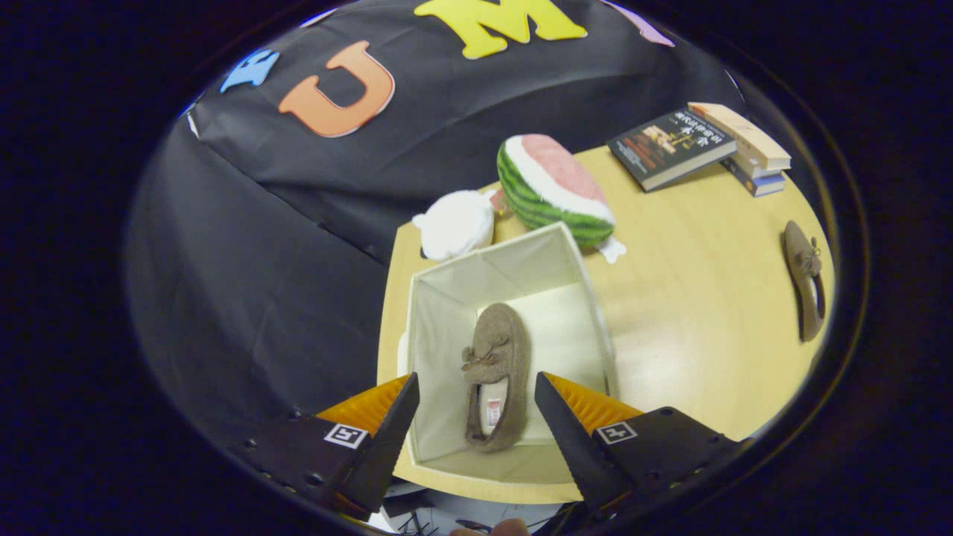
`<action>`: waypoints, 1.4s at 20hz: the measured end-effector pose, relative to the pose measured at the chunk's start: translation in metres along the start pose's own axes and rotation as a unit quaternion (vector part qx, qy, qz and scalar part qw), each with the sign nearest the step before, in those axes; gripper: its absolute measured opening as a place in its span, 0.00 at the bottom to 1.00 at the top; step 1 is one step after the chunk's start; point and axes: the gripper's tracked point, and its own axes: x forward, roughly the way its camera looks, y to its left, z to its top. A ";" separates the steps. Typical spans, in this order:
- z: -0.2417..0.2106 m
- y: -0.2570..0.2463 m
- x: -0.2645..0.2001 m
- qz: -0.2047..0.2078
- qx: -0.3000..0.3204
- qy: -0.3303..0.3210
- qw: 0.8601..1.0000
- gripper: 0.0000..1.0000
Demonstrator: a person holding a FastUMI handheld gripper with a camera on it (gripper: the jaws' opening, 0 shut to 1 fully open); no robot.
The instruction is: Open the storage box then place both shoes into the box .Put the left shoe in first, then the right shoe, with the right side of both shoes facing outward in a uniform manner.
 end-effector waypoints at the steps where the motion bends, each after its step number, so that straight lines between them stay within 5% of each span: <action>1: 0.010 -0.011 -0.020 -0.002 -0.010 -0.018 1.000 0.95; 7: 0.069 -0.140 -0.126 -0.068 -0.029 -0.117 0.990 0.95; 14: 0.091 -0.343 -0.196 -0.151 -0.015 -0.114 0.982 0.95; 20: 0.069 -0.463 -0.168 -0.189 0.005 -0.041 0.981 0.95; 28: 0.047 -0.517 -0.093 -0.180 0.002 0.052 0.982 0.95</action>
